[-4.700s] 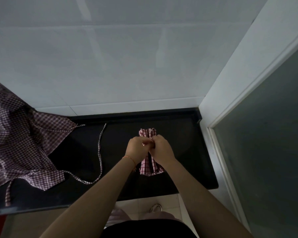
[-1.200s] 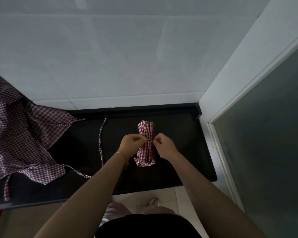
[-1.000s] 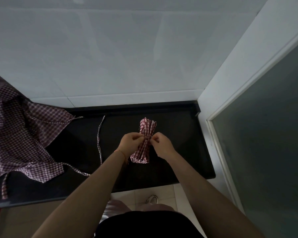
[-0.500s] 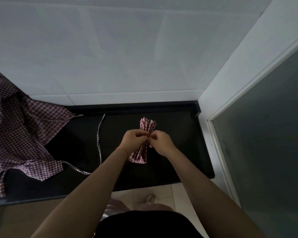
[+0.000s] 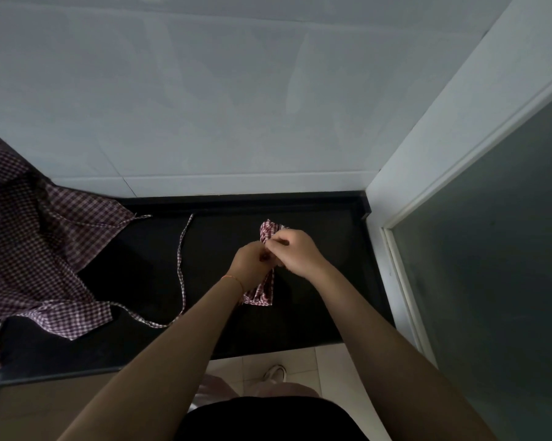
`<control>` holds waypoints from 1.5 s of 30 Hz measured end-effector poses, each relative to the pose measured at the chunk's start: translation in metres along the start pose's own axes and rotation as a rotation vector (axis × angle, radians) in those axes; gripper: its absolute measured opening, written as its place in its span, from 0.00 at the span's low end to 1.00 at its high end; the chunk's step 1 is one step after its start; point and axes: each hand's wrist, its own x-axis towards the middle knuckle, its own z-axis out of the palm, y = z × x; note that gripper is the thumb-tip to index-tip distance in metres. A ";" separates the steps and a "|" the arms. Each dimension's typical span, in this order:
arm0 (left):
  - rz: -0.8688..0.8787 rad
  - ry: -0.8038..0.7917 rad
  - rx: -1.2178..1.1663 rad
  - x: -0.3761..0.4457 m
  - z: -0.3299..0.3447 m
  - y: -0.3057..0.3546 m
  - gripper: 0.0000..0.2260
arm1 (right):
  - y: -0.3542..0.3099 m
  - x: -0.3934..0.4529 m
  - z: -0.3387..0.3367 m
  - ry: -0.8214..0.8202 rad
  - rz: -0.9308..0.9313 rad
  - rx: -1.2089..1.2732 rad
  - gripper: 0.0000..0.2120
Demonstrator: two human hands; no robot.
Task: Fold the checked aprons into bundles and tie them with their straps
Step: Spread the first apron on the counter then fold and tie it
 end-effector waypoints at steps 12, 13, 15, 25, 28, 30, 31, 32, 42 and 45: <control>-0.049 -0.042 -0.163 0.005 -0.009 -0.008 0.07 | 0.025 0.009 0.011 0.133 -0.013 -0.064 0.08; -0.066 -0.008 -0.204 0.003 -0.009 -0.007 0.06 | 0.026 0.008 0.011 0.183 0.001 -0.016 0.05; -0.084 0.048 -0.264 0.001 -0.009 -0.008 0.05 | 0.029 0.007 0.009 0.264 0.075 0.119 0.04; -0.087 0.054 -0.267 0.002 -0.010 -0.009 0.03 | 0.032 -0.001 0.012 0.202 -0.077 -0.316 0.10; -0.079 0.044 -0.233 0.004 -0.011 -0.010 0.03 | 0.023 -0.001 0.020 0.128 -0.160 -0.231 0.11; -0.080 0.031 -0.225 0.005 -0.012 -0.011 0.04 | 0.022 0.001 0.024 0.099 -0.127 -0.199 0.11; -0.078 0.019 -0.223 0.005 -0.012 -0.011 0.04 | 0.022 0.002 0.025 0.100 -0.104 -0.195 0.10; -0.075 0.012 -0.215 0.005 -0.013 -0.010 0.05 | 0.023 0.004 0.027 0.102 -0.081 -0.191 0.09; -0.096 0.029 -0.207 0.008 -0.017 -0.009 0.01 | 0.023 0.006 0.034 0.125 -0.042 -0.112 0.05; -0.106 0.046 -0.191 0.009 -0.016 -0.009 0.01 | 0.024 0.004 0.033 0.131 -0.081 -0.145 0.05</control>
